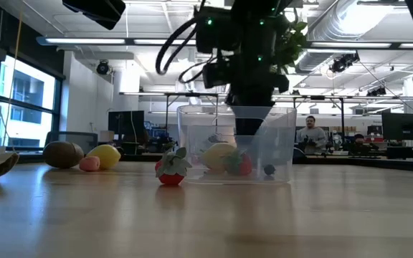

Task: Pick and placing Produce into tupperware
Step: Put the blackberry into the transparent container

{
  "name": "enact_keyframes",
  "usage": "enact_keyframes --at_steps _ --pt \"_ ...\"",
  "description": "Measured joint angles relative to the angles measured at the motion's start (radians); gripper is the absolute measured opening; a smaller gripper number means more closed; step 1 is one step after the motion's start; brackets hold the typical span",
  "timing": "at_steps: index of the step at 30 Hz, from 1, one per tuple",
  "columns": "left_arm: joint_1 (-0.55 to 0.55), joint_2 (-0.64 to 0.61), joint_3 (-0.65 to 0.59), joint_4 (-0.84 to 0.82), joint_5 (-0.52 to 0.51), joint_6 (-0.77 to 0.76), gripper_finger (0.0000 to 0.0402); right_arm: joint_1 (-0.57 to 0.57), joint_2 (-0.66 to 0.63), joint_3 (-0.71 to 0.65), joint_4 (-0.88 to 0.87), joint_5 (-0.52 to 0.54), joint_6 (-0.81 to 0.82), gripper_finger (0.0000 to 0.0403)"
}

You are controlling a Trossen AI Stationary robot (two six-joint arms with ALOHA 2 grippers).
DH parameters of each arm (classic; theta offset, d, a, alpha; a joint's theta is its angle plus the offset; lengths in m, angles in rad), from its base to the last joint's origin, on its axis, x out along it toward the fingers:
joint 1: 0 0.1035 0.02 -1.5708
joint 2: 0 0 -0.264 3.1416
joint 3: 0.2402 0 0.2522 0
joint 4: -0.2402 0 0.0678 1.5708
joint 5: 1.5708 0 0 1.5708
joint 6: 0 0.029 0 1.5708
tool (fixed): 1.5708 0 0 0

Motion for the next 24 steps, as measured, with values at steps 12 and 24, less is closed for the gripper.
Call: enact_keyframes --at_steps 12,24 --pt "0.0 0.0 0.0 0.0 0.0 0.0 0.0001 0.0 0.034 -0.011 -0.004 -0.003 -0.022 0.0113" --pt "0.0 0.0 0.0 0.0 0.0 0.0 0.0001 0.0 0.033 -0.011 -0.004 -0.09 -0.078 0.0116"
